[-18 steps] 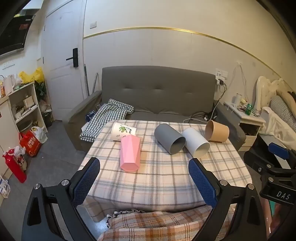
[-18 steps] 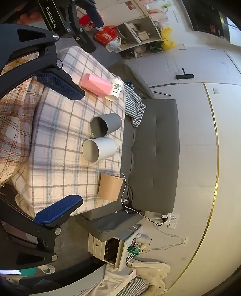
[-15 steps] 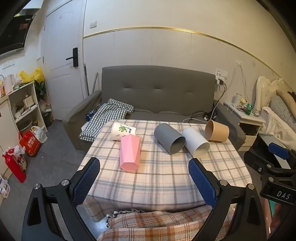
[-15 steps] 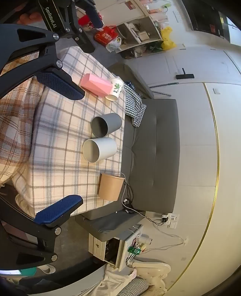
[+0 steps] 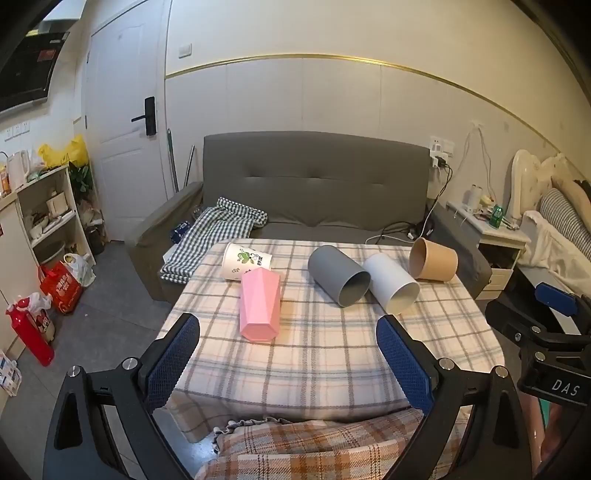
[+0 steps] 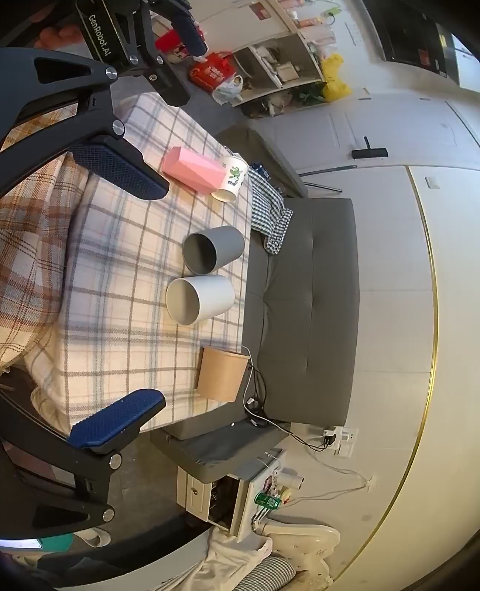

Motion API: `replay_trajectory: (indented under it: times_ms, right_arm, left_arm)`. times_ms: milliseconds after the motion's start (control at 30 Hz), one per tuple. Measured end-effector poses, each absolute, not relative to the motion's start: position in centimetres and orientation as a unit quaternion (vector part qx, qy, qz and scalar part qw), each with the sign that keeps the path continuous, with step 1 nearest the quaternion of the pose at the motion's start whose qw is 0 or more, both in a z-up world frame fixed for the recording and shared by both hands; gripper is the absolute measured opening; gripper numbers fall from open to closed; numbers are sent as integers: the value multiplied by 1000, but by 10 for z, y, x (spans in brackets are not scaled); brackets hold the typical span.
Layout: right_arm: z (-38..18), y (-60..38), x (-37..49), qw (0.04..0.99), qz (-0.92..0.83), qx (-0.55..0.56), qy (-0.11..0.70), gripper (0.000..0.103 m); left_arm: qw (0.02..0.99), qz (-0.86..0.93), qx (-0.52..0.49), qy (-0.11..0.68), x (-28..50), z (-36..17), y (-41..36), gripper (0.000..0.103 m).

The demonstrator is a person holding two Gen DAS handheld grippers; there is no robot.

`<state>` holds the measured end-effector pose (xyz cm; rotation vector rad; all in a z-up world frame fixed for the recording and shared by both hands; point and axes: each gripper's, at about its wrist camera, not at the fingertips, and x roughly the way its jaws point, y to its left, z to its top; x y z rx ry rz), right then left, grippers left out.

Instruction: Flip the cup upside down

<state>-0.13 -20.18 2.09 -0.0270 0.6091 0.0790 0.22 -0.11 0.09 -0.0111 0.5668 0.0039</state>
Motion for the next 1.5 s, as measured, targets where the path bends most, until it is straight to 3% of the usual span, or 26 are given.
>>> replay_trajectory:
  times_ms: [1500]
  right_arm:
    - [17, -200, -3, 952, 41, -12, 302, 103]
  left_arm:
    - [960, 3, -4, 282, 1, -2, -1, 99]
